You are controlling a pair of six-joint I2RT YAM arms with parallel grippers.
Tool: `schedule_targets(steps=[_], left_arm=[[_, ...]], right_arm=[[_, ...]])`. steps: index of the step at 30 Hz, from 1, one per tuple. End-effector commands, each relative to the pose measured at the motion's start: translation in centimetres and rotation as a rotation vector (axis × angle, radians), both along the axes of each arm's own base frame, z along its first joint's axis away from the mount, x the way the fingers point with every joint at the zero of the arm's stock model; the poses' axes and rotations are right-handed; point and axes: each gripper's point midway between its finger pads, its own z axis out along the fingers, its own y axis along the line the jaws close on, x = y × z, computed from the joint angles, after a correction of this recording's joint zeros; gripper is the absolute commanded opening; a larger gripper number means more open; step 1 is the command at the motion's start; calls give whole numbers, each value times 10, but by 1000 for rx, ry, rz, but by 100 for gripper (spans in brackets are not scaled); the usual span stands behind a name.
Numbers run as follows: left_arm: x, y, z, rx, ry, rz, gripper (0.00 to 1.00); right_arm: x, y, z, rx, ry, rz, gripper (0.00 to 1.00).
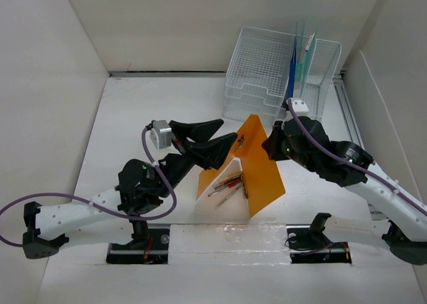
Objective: Organize the desk
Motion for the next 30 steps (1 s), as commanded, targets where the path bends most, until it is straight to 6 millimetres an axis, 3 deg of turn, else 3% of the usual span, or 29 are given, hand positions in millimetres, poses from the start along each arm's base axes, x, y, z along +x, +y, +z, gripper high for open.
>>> schedule_targets(steps=[1,3,4,7,11,13,15,19,22,26,30], left_arm=[[-1,25,31,-53,13,28,60],[4,39,34,-71,39,71,66],[7,44,32,-66,54,97,74],[13,47,26,-52,80,130,80],[30,45,-5,58,147,232,90],[41,54,-17,87,181,313,94],[46,63,-25,94,203,366,99],[44,69,-27,98,183,371,99],[48,62,-26,158,165,390,99],[42,31,-32,211,149,293,99],[22,-3,-33,222,111,111,99]], right_arm=[[-1,-5,15,24,-64,7,0],[-3,-7,39,87,-115,13,0],[-5,-8,51,112,-135,24,0],[-6,-7,65,143,-156,32,0],[-8,-5,81,186,-187,48,0],[-9,-6,91,211,-211,49,0],[-10,-8,98,224,-229,51,0],[-10,-15,116,248,-276,36,0],[-10,-15,123,254,-301,44,0],[-7,-12,133,292,-334,43,0],[10,-4,134,286,-346,0,0]])
